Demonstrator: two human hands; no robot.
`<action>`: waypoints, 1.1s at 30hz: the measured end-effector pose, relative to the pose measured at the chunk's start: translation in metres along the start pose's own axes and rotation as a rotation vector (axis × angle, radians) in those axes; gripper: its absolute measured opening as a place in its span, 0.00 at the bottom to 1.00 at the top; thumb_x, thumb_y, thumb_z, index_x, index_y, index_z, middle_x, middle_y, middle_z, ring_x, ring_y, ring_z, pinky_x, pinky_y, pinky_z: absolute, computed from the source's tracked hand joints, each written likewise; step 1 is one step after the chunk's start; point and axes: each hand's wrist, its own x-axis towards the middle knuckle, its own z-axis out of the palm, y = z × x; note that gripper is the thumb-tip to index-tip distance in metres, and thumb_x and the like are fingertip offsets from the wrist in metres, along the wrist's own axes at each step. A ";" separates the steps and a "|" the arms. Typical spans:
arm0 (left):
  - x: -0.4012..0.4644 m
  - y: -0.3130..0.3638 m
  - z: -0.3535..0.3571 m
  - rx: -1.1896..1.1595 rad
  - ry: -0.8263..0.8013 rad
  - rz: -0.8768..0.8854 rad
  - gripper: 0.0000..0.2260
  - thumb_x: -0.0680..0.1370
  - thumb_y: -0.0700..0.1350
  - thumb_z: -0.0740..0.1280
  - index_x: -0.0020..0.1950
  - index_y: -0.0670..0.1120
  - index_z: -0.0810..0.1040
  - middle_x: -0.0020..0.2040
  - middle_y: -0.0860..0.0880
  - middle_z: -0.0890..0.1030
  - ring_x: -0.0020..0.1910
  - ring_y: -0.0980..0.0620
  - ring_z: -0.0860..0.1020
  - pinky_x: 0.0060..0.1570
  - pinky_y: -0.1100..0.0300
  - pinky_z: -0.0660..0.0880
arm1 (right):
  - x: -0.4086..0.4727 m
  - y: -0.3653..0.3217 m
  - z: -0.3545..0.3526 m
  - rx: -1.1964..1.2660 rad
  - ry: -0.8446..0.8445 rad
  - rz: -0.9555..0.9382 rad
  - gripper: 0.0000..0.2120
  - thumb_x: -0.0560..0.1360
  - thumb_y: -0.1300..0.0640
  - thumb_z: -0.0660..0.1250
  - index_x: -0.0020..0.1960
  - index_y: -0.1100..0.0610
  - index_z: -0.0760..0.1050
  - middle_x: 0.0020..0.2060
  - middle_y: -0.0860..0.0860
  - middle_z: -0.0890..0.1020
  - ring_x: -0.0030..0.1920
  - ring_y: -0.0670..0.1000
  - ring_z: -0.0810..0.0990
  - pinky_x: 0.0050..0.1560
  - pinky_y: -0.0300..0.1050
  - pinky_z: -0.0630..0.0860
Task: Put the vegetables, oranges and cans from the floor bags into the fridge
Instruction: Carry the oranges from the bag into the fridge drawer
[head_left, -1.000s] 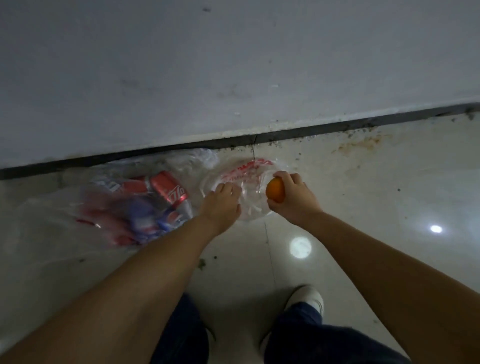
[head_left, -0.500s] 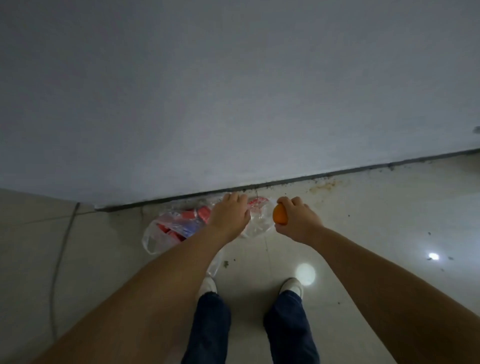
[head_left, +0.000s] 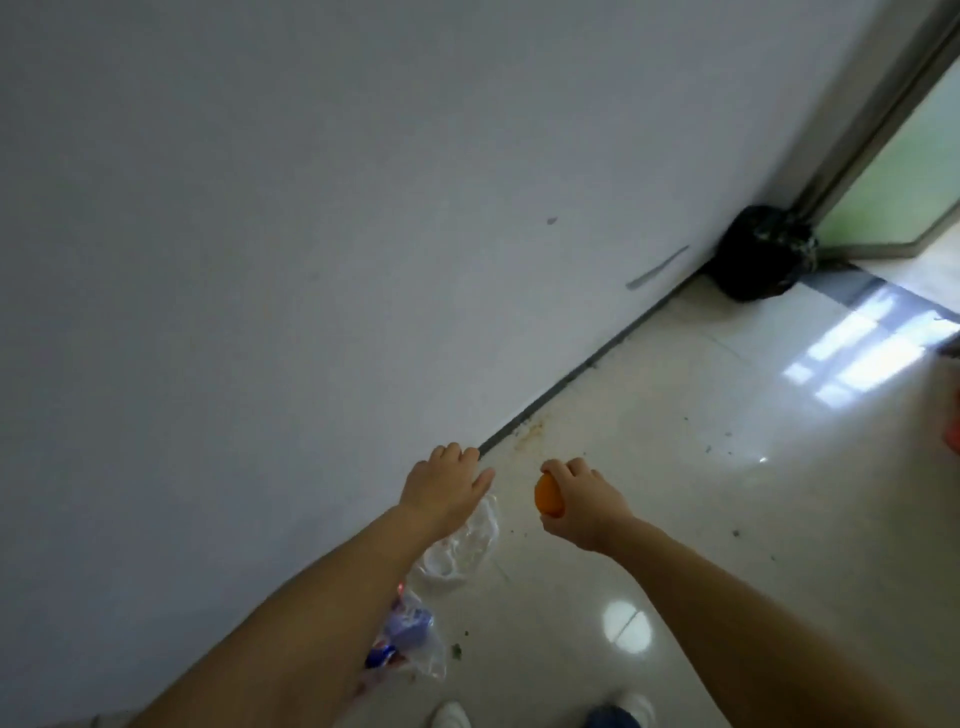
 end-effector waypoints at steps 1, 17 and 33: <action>0.001 0.015 -0.008 0.016 0.003 0.043 0.21 0.82 0.56 0.49 0.66 0.45 0.68 0.62 0.45 0.73 0.60 0.46 0.71 0.57 0.52 0.71 | -0.019 0.010 -0.004 0.013 0.025 0.031 0.32 0.72 0.47 0.67 0.72 0.47 0.57 0.67 0.53 0.66 0.62 0.57 0.70 0.59 0.51 0.74; -0.206 0.501 0.106 0.093 -0.236 0.789 0.21 0.81 0.57 0.51 0.68 0.45 0.67 0.65 0.43 0.72 0.64 0.44 0.71 0.60 0.48 0.72 | -0.517 0.291 0.060 0.278 0.425 0.815 0.31 0.72 0.48 0.68 0.71 0.50 0.61 0.65 0.54 0.68 0.62 0.57 0.71 0.59 0.49 0.71; -0.402 0.839 0.176 0.380 -0.189 1.344 0.23 0.82 0.57 0.49 0.69 0.45 0.65 0.67 0.42 0.69 0.66 0.42 0.68 0.64 0.47 0.68 | -0.844 0.447 0.121 0.386 0.595 1.277 0.32 0.74 0.47 0.66 0.74 0.50 0.57 0.69 0.55 0.64 0.65 0.58 0.70 0.59 0.51 0.71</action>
